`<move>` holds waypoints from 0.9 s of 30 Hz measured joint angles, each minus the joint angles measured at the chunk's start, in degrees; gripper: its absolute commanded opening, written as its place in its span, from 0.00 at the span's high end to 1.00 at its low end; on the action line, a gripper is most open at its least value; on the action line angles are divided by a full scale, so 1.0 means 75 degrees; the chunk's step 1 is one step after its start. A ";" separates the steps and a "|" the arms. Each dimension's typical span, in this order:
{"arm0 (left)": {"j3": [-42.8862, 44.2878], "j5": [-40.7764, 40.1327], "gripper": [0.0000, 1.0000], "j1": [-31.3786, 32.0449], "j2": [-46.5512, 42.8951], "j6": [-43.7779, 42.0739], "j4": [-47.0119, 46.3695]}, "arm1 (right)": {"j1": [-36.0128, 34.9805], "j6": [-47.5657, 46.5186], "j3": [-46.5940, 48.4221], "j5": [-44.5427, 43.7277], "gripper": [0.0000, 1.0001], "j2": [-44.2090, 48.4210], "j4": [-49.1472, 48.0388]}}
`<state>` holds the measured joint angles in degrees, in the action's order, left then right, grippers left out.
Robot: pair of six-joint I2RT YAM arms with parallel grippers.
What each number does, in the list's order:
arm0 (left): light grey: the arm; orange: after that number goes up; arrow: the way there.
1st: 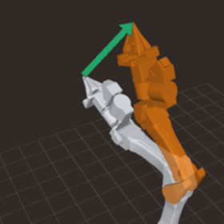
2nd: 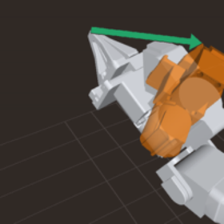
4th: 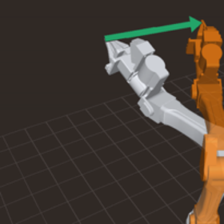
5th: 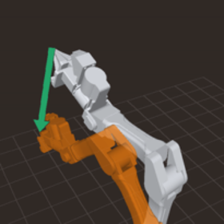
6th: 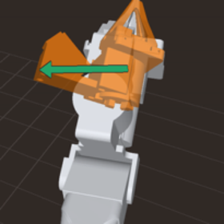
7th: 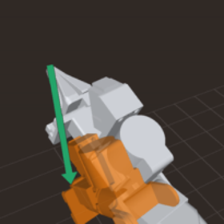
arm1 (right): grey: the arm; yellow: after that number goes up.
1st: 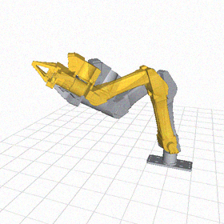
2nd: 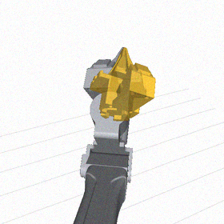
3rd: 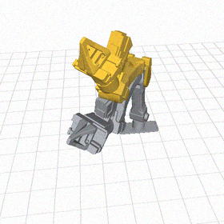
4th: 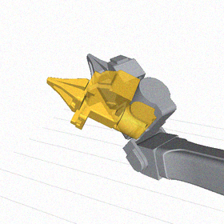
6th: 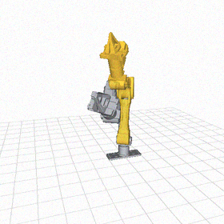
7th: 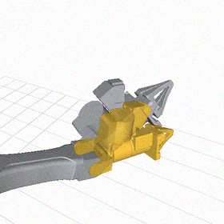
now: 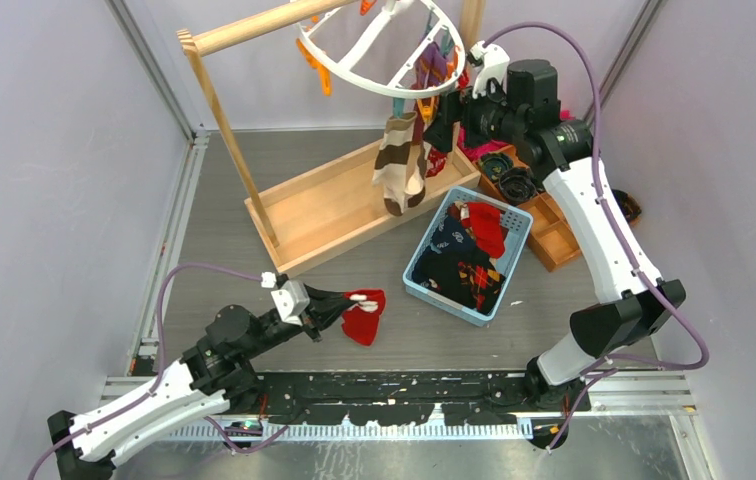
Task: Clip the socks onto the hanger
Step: Adjust the hanger on the clothesline.
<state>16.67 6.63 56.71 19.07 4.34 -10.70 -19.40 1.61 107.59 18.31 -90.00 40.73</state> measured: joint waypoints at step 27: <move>0.0000 0.0128 1.00 0.0000 0.0154 0.0032 -0.0090 | 0.1157 0.0973 -0.0501 -0.0603 0.81 -0.0064 -0.1437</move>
<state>16.67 7.60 56.71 20.23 4.58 -11.38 -10.72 8.91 103.83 13.78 -90.48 29.95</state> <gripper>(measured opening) 0.023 0.196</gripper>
